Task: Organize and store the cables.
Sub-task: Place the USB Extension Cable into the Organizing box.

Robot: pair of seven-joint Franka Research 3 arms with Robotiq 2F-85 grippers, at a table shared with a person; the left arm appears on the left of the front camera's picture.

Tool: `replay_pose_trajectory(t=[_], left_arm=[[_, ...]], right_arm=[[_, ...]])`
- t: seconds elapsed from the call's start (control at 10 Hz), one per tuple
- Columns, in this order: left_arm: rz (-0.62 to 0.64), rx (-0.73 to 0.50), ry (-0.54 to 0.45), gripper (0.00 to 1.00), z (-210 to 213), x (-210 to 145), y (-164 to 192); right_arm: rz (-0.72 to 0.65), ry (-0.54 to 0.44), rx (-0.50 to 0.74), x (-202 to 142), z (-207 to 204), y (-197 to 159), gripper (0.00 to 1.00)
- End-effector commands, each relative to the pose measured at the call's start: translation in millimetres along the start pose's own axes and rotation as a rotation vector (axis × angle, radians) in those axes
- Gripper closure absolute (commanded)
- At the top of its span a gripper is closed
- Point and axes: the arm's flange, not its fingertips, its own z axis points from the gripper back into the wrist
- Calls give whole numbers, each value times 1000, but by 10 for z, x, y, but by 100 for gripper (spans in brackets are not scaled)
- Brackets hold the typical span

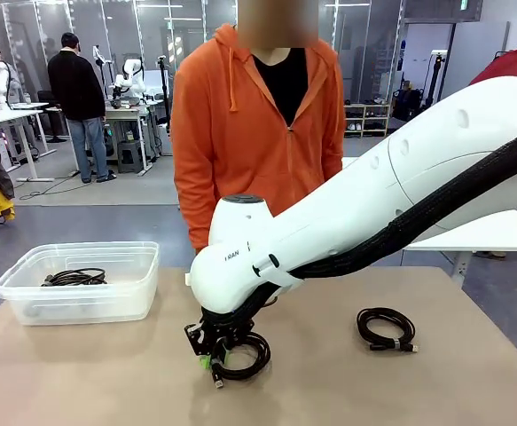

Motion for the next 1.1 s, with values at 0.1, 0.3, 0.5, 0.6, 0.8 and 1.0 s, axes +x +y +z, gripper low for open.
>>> replay_pose_trajectory(t=[0.1, 0.3, 0.5, 0.6, 0.8, 1.0], left_arm=[[-1, 7, 12, 0, 5, -2, -27], [-1, 7, 12, 0, 5, -2, -27], [-1, 7, 12, 0, 5, -2, -27], [-1, 7, 12, 0, 5, -2, -27], [-1, 7, 12, 0, 5, -2, -27], [134, 19, 25, 0, 95, 81, -186]], right_arm=[[-34, -37, 14, -11, 192, 2, 0], [-30, -23, 51, -62, 379, -95, 0], [35, -46, 66, -192, 682, -223, 0], [69, -63, 79, -273, 836, -320, 0], [177, -69, 81, -464, 1089, -517, 0], [327, -126, 59, -687, 1359, -730, 0]])
